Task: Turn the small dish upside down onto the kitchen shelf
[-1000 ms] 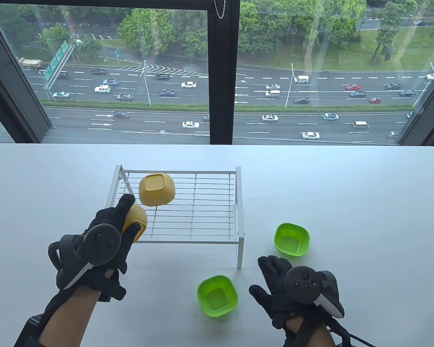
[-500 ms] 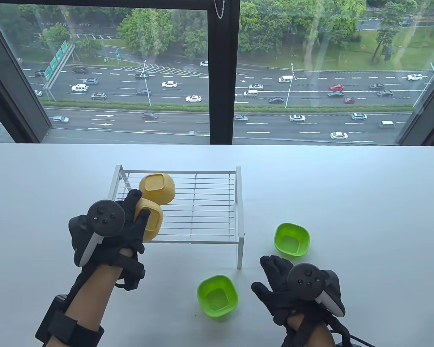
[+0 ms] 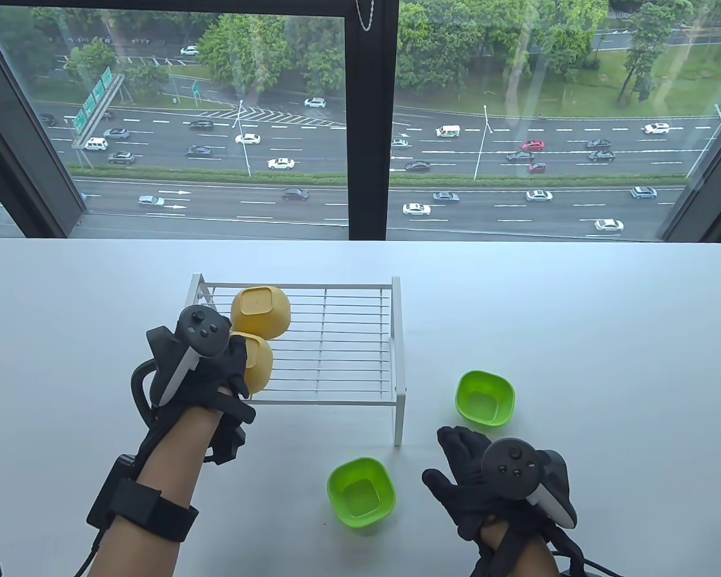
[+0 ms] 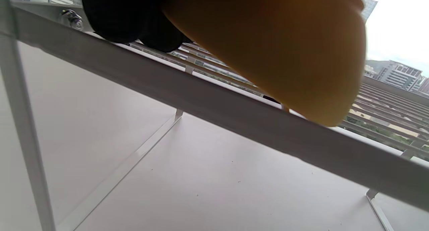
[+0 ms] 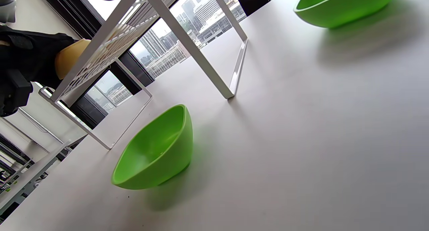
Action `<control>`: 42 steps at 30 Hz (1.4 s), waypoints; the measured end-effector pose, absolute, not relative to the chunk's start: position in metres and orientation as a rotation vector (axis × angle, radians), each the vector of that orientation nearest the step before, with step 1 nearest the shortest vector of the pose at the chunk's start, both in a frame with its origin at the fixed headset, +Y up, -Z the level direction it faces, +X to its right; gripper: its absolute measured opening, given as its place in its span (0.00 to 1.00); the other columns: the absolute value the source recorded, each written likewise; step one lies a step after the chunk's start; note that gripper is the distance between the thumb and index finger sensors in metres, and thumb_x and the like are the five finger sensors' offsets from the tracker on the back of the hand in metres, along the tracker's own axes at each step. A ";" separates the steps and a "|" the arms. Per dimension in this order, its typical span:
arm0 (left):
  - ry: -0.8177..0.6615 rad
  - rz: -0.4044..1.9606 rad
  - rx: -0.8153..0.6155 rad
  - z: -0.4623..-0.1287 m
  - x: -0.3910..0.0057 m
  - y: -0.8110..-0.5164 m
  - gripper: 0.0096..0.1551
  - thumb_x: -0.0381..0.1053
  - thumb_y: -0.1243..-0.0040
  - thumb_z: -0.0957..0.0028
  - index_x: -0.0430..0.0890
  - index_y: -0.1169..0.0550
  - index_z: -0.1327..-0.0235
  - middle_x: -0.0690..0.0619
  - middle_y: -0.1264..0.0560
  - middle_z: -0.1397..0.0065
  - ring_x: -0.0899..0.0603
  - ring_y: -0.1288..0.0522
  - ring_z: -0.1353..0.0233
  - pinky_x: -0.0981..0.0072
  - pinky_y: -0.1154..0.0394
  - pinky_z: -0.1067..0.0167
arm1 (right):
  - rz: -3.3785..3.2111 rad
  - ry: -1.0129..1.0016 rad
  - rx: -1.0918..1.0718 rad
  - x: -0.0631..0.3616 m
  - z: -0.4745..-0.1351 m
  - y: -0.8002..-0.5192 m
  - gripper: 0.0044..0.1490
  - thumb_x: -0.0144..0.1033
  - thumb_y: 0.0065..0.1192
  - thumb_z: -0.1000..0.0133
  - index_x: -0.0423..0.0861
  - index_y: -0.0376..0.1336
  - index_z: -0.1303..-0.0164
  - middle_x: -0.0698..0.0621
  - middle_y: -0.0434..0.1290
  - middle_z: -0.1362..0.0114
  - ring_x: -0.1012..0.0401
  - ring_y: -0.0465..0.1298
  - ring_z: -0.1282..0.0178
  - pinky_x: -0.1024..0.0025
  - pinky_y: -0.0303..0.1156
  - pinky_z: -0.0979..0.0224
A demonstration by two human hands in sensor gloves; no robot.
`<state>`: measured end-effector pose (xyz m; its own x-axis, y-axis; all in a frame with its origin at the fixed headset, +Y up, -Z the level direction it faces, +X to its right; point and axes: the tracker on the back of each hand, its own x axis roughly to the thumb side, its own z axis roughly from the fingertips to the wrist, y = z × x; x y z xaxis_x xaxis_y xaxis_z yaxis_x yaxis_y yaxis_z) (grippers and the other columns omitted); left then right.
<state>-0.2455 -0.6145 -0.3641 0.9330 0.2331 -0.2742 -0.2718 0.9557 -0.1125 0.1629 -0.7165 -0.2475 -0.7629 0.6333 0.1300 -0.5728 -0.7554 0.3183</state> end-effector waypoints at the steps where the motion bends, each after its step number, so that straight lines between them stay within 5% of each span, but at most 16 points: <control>1: 0.281 0.229 -0.166 -0.365 -0.244 -0.618 0.36 0.59 0.56 0.44 0.48 0.31 0.22 0.33 0.28 0.23 0.31 0.23 0.36 0.41 0.20 0.49 | 2.439 0.343 0.303 0.163 -0.247 -0.716 0.54 0.66 0.49 0.44 0.46 0.41 0.18 0.39 0.42 0.14 0.37 0.41 0.17 0.29 0.38 0.24; 9: 0.149 0.233 0.032 -0.351 -0.238 -0.604 0.37 0.63 0.54 0.45 0.50 0.33 0.23 0.40 0.32 0.23 0.36 0.27 0.34 0.50 0.21 0.44 | 2.446 0.353 0.317 0.162 -0.247 -0.716 0.54 0.66 0.49 0.44 0.46 0.41 0.18 0.39 0.42 0.14 0.37 0.41 0.17 0.29 0.38 0.24; 18: -0.151 0.245 0.199 -0.293 -0.248 -0.576 0.40 0.67 0.54 0.46 0.56 0.38 0.19 0.42 0.43 0.14 0.31 0.40 0.20 0.27 0.40 0.25 | 2.459 0.350 0.313 0.162 -0.247 -0.716 0.53 0.66 0.50 0.44 0.46 0.42 0.18 0.39 0.43 0.14 0.37 0.41 0.17 0.29 0.38 0.24; 23: -0.128 0.222 0.226 -0.267 -0.282 -0.572 0.45 0.70 0.51 0.47 0.58 0.43 0.16 0.41 0.49 0.11 0.28 0.48 0.16 0.22 0.48 0.24 | 2.482 0.337 0.338 0.159 -0.246 -0.714 0.53 0.67 0.49 0.44 0.46 0.42 0.18 0.39 0.43 0.13 0.37 0.43 0.17 0.29 0.39 0.23; 33: -0.046 0.294 0.163 -0.249 -0.355 -0.614 0.52 0.71 0.43 0.51 0.58 0.49 0.17 0.43 0.53 0.10 0.29 0.51 0.14 0.22 0.49 0.23 | 2.511 0.325 0.361 0.156 -0.245 -0.711 0.53 0.67 0.49 0.44 0.46 0.42 0.17 0.39 0.43 0.13 0.37 0.43 0.17 0.29 0.39 0.23; 42: -0.029 0.285 0.119 -0.254 -0.373 -0.651 0.54 0.72 0.41 0.53 0.59 0.51 0.18 0.46 0.54 0.10 0.30 0.51 0.14 0.22 0.49 0.23 | 2.555 0.287 0.420 0.149 -0.239 -0.708 0.52 0.66 0.50 0.44 0.46 0.45 0.18 0.39 0.45 0.14 0.38 0.43 0.17 0.29 0.39 0.23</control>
<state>-0.3731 -0.6512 -0.2535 0.9593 0.2788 0.0449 -0.2822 0.9527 0.1133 0.1492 -0.7084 -0.2394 -0.8113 0.5341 0.2378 -0.4682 -0.8371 0.2830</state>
